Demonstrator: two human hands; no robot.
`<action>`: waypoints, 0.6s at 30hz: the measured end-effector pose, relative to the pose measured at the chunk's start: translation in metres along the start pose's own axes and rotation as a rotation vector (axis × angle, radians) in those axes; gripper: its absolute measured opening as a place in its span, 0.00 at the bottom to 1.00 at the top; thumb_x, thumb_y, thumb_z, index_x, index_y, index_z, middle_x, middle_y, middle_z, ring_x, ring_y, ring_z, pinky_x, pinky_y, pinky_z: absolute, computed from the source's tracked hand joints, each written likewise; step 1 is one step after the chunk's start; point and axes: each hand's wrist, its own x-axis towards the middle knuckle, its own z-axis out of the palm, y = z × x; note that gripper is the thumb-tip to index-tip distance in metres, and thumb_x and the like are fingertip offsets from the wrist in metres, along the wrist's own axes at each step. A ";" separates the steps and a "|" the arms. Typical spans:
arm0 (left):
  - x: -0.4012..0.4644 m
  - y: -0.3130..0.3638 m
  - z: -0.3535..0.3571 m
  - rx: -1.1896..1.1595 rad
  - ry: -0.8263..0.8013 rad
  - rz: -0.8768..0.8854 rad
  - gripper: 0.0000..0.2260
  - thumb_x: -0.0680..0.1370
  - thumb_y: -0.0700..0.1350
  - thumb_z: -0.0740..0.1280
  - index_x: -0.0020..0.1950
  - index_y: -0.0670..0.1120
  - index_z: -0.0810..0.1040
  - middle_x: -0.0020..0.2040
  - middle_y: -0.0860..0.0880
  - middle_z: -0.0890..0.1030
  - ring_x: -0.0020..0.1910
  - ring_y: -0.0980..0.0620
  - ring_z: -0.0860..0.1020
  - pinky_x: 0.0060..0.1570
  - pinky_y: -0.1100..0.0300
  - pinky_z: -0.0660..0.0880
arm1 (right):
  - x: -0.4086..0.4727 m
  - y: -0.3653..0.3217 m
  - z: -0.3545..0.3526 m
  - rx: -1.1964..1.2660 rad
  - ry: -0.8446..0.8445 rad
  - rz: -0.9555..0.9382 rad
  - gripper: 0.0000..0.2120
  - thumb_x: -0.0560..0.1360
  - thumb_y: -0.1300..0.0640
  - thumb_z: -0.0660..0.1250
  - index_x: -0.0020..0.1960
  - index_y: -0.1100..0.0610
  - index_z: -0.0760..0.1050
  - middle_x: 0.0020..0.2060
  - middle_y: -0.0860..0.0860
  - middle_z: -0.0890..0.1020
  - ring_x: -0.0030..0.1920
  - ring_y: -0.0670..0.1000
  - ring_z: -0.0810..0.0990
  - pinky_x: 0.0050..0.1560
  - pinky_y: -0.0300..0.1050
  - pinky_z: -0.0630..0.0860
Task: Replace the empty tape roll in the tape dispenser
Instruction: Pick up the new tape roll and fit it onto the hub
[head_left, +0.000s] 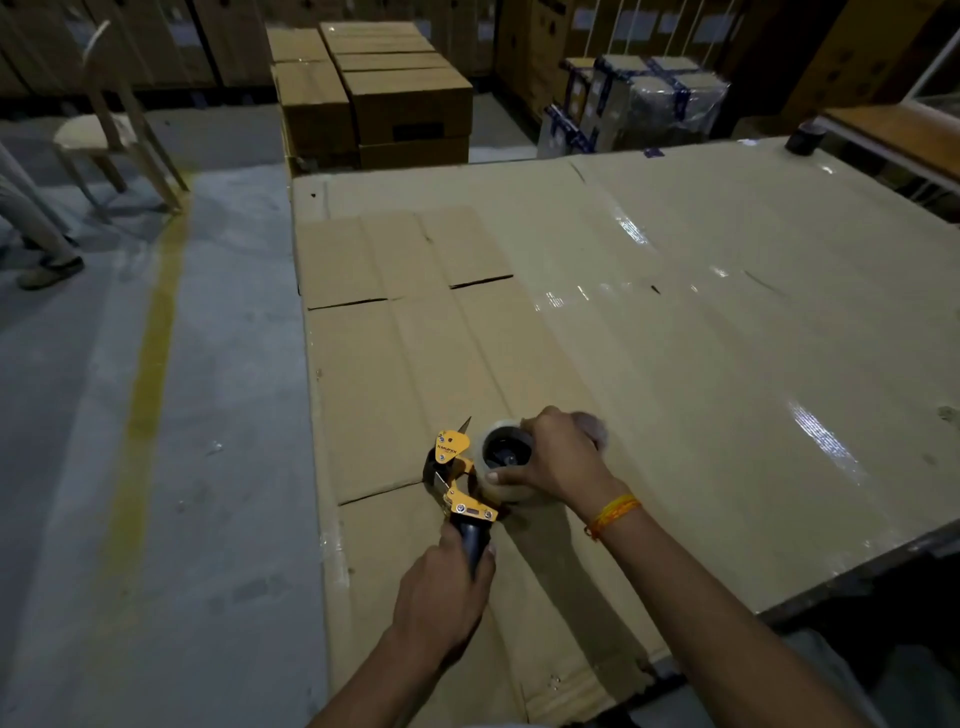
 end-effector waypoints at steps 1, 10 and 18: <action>0.000 0.000 0.000 0.018 0.001 0.005 0.20 0.83 0.62 0.58 0.65 0.49 0.67 0.49 0.49 0.82 0.47 0.46 0.83 0.40 0.56 0.71 | 0.002 0.001 0.004 -0.004 -0.038 0.006 0.35 0.65 0.34 0.81 0.61 0.58 0.81 0.58 0.57 0.79 0.51 0.56 0.80 0.43 0.45 0.70; 0.001 -0.001 0.010 0.126 0.025 0.041 0.20 0.83 0.62 0.57 0.64 0.48 0.67 0.49 0.48 0.84 0.46 0.46 0.84 0.40 0.54 0.75 | -0.011 0.015 0.033 0.124 -0.046 0.012 0.37 0.73 0.42 0.78 0.73 0.60 0.71 0.67 0.59 0.74 0.66 0.61 0.77 0.58 0.50 0.74; 0.002 -0.009 0.008 0.055 0.013 0.058 0.20 0.82 0.64 0.58 0.63 0.50 0.67 0.49 0.47 0.84 0.47 0.45 0.84 0.43 0.51 0.79 | -0.001 0.013 0.016 0.012 -0.172 -0.096 0.45 0.72 0.55 0.80 0.83 0.58 0.62 0.80 0.57 0.68 0.77 0.61 0.70 0.74 0.56 0.72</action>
